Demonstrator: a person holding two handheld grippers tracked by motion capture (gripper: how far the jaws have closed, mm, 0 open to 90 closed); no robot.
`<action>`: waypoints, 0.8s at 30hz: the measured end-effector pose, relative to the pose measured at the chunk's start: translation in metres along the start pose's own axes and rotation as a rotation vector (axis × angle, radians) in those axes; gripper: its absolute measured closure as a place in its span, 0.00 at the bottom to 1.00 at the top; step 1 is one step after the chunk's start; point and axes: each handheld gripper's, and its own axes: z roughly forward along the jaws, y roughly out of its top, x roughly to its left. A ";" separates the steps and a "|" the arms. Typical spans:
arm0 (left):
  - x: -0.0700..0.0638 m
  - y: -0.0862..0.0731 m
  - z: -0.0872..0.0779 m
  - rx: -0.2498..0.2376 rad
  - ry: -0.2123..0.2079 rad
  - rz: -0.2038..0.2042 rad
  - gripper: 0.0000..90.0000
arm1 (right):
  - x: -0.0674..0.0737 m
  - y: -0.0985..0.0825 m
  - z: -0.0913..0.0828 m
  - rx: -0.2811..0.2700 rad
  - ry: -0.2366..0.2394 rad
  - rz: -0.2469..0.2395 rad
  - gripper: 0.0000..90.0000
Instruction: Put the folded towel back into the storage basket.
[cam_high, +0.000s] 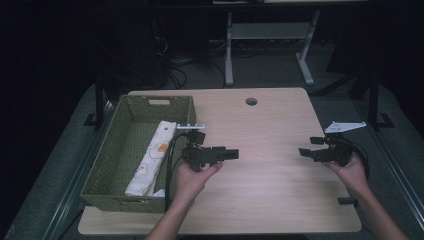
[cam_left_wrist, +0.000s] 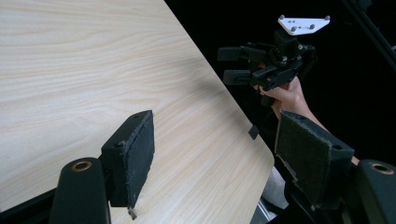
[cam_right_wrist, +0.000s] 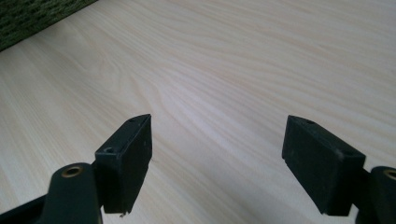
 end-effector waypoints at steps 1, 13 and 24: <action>0.000 -0.001 0.001 -0.001 0.000 0.003 0.31 | 0.000 -0.002 0.000 0.006 -0.002 -0.002 0.26; -0.002 -0.011 0.019 0.022 0.001 0.015 0.31 | 0.000 -0.022 -0.006 0.007 -0.012 0.010 0.26; -0.005 -0.022 0.038 0.038 0.001 0.040 0.31 | 0.005 -0.044 -0.012 0.006 -0.031 0.002 0.26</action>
